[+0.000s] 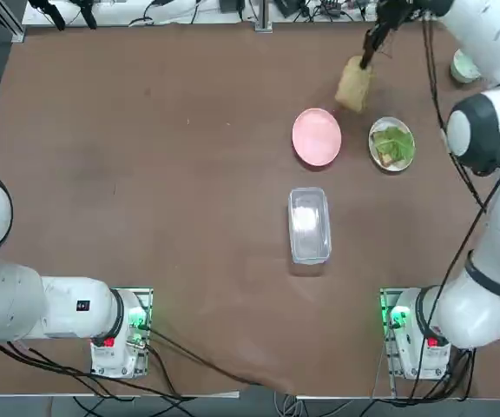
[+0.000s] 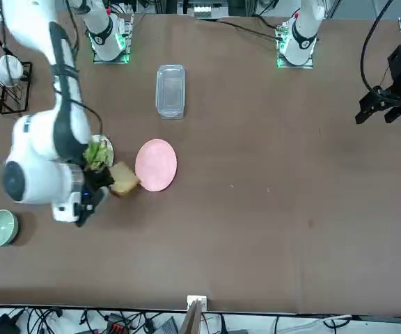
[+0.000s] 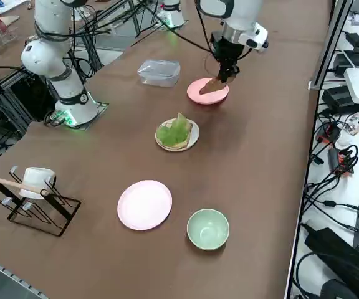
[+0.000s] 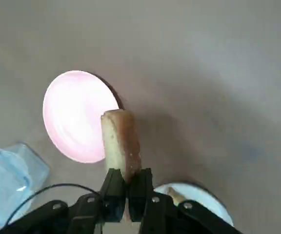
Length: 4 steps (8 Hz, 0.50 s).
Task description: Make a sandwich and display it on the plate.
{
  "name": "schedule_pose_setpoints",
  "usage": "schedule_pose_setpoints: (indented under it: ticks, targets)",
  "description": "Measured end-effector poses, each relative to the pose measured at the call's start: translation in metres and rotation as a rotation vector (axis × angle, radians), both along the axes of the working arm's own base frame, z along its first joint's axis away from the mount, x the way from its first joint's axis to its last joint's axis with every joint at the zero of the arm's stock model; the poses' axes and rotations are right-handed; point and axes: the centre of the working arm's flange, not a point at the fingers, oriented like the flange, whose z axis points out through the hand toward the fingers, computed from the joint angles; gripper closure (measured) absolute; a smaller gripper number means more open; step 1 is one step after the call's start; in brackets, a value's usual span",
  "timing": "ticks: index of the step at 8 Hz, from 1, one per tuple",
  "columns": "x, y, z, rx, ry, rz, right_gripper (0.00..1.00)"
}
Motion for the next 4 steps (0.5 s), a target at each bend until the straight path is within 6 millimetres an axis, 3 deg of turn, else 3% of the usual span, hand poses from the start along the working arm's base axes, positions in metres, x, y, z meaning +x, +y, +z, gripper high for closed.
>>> schedule_pose_setpoints:
  ticks: [2, 4]
  targets:
    - [-0.002, -0.055, 0.003, 0.071, 0.038, -0.103, 0.93]
    - [-0.015, -0.094, -0.003, 0.144, 0.074, -0.191, 0.93]
